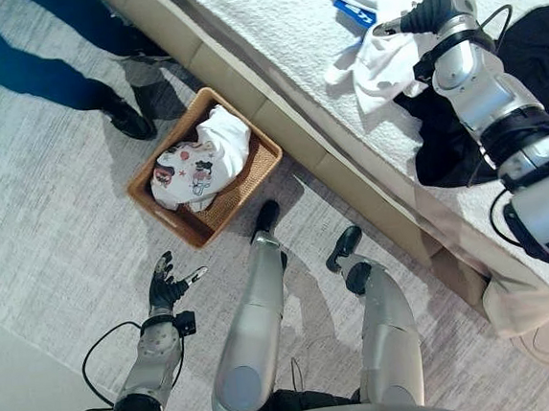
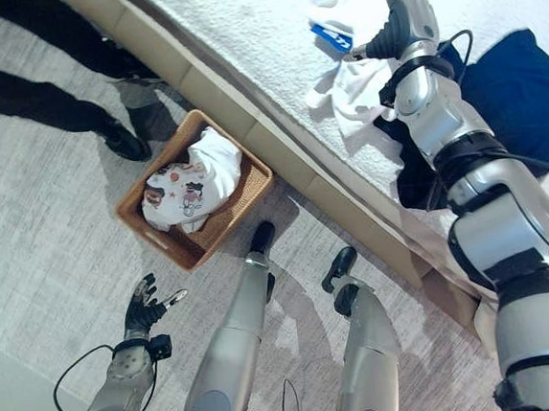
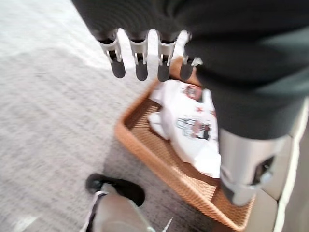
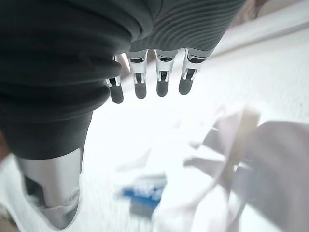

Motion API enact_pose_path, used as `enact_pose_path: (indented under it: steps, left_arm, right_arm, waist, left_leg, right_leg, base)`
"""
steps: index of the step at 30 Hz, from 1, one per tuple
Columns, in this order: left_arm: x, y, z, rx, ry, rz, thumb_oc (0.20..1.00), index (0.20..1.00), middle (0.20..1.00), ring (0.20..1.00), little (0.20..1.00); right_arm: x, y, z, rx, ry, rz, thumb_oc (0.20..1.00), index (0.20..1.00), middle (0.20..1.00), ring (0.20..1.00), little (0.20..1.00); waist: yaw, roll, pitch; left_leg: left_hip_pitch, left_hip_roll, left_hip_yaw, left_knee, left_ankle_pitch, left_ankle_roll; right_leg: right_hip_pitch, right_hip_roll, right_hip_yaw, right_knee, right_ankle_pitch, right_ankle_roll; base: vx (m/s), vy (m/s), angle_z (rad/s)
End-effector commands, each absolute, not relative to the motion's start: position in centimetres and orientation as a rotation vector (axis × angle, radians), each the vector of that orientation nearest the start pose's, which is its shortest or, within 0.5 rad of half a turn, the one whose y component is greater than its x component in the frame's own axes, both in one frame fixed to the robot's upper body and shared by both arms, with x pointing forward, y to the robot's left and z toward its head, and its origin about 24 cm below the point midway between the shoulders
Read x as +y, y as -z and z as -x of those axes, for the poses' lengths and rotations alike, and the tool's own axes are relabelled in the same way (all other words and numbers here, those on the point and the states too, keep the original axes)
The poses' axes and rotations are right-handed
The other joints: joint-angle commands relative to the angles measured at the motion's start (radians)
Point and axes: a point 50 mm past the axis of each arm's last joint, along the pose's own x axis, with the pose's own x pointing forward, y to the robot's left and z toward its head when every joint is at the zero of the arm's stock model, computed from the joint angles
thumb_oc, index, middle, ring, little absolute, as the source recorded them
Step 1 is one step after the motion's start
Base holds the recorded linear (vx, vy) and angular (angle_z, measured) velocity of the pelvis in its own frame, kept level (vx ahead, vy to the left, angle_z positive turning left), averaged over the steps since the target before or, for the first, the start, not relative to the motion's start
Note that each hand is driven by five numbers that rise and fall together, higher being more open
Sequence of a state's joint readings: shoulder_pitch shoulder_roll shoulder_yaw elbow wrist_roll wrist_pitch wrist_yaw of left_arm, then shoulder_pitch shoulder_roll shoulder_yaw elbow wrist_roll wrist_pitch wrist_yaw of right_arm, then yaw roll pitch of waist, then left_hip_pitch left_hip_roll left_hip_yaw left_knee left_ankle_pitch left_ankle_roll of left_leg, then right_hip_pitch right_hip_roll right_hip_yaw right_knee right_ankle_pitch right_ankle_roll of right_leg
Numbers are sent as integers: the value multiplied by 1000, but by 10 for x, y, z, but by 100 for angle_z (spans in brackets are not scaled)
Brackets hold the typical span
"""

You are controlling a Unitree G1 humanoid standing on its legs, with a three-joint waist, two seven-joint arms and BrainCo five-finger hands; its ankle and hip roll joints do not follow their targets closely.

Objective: Pick up clothes into the bucket

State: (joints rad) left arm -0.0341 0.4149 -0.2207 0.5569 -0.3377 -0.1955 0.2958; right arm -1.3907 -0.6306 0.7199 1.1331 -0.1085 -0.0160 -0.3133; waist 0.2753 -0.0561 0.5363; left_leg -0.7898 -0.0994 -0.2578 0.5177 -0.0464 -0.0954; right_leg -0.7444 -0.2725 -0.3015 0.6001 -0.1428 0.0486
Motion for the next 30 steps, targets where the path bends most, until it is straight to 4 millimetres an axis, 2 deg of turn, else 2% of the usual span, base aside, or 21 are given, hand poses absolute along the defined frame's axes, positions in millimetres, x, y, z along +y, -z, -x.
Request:
enact_pose_path:
  steps: [1, 3, 5, 10, 12, 13, 14, 15, 16, 18, 23, 24, 27, 29, 30]
  left_arm:
    - [246, 47, -219, 366, -230, -199, 1000, 1000, 1000, 1000, 1000]
    - [244, 47, -221, 373, -221, -186, 1000, 1000, 1000, 1000, 1000]
    - [243, 48, -223, 381, -201, -193, 1000, 1000, 1000, 1000, 1000]
    - [238, 46, -228, 377, -166, -182, 1000, 1000, 1000, 1000, 1000]
    - [236, 45, -231, 376, -150, -181, 1000, 1000, 1000, 1000, 1000]
    - [233, 43, -234, 370, -136, -180, 1000, 1000, 1000, 1000, 1000]
    - [232, 42, -236, 366, -131, -178, 1000, 1000, 1000, 1000, 1000]
    - [232, 42, -236, 366, -131, -178, 1000, 1000, 1000, 1000, 1000]
    - [231, 41, -237, 362, -128, -177, 1000, 1000, 1000, 1000, 1000]
    - [228, 38, -242, 347, -120, -176, 1000, 1000, 1000, 1000, 1000]
    - [229, 36, -244, 336, -128, -176, 1000, 1000, 1000, 1000, 1000]
    - [230, 35, -243, 333, -137, -173, 1000, 1000, 1000, 1000, 1000]
    - [233, 35, -242, 331, -146, -179, 1000, 1000, 1000, 1000, 1000]
    - [241, 35, -239, 332, -168, -196, 1000, 1000, 1000, 1000, 1000]
    - [241, 35, -239, 332, -168, -196, 1000, 1000, 1000, 1000, 1000]
  right_arm:
    - [-247, -290, -414, -188, 404, 1224, 1000, 1000, 1000, 1000, 1000]
    - [-255, -277, -415, -117, 395, 1214, 1000, 1000, 1000, 1000, 1000]
    - [-255, -262, -417, -26, 336, 1297, 1000, 1000, 1000, 1000, 1000]
    - [-263, -250, -416, 87, 314, 1317, 1000, 1000, 1000, 1000, 1000]
    - [-259, -248, -417, 110, 281, 1366, 1000, 1000, 1000, 1000, 1000]
    - [-255, -249, -419, 118, 264, 1401, 583, 583, 583, 583, 583]
    - [-254, -250, -419, 119, 263, 1422, 514, 514, 514, 514, 514]
    - [-254, -250, -419, 119, 263, 1422, 332, 332, 332, 332, 332]
    - [-253, -252, -419, 117, 262, 1431, 322, 322, 322, 322, 322]
    - [-249, -259, -420, 78, 269, 1430, 200, 200, 200, 200, 200]
    - [-245, -277, -419, -16, 299, 1421, 200, 200, 200, 200, 200]
    - [-241, -291, -418, -91, 313, 1415, 200, 200, 200, 200, 200]
    - [-237, -302, -416, -147, 319, 1425, 200, 200, 200, 200, 200]
    - [-224, -328, -412, -268, 328, 1472, 200, 200, 200, 200, 200]
    - [-224, -328, -412, -268, 328, 1472, 200, 200, 200, 200, 200]
  waist:
    - [-4, 70, -16]
    - [7, 77, -16]
    - [15, 80, -16]
    - [26, 89, -16]
    - [28, 89, -16]
    - [28, 89, -16]
    - [28, 88, -16]
    - [28, 88, -16]
    - [27, 87, -16]
    - [24, 83, -16]
    - [16, 75, -16]
    - [8, 66, -16]
    - [-1, 60, -16]
    - [-18, 43, -16]
    - [-18, 43, -16]
  left_leg:
    - [1, -20, 8, -7, -40, 59]
    - [4, -23, -4, -25, -27, 54]
    - [8, -23, -16, -41, -18, 51]
    - [12, -23, -22, -56, -7, 49]
    - [18, -23, -23, -63, -4, 48]
    - [21, -22, -24, -68, -2, 49]
    - [21, -22, -24, -67, -2, 49]
    - [21, -22, -24, -67, -2, 49]
    - [23, -21, -23, -70, -1, 49]
    - [27, -19, -21, -73, 0, 48]
    - [35, -18, -19, -79, 5, 47]
    - [48, -15, -16, -87, 7, 45]
    - [66, -10, -10, -95, 7, 43]
    - [98, -5, 4, -97, 2, 41]
    - [98, -5, 4, -97, 2, 41]
  right_leg:
    - [67, -52, 3, -14, 6, 97]
    - [73, -56, -11, -19, 7, 97]
    - [78, -56, -22, -24, 4, 97]
    - [84, -55, -32, -30, 0, 94]
    - [86, -55, -33, -30, -1, 93]
    - [86, -56, -32, -29, -1, 93]
    - [86, -55, -32, -30, -1, 92]
    - [86, -55, -32, -30, -1, 92]
    - [87, -54, -29, -32, -1, 92]
    - [89, -52, -29, -34, -1, 91]
    - [96, -50, -28, -39, 0, 90]
    - [109, -49, -25, -46, 3, 91]
    - [121, -48, -25, -52, 5, 92]
    - [152, -45, -16, -63, 8, 92]
    - [152, -45, -16, -63, 8, 92]
  base:
    - [2, -76, 29]
    - [2, -52, 30]
    - [1, -28, 20]
    - [-4, -19, 9]
    - [-2, 1, 2]
    - [0, 0, 0]
    - [0, 0, 0]
    - [0, 0, 0]
    - [0, 0, 0]
    - [0, 0, 0]
    - [-6, 0, 0]
    - [0, 0, 0]
    - [0, 0, 0]
    - [-12, 16, -4]
    - [-11, 23, -3]
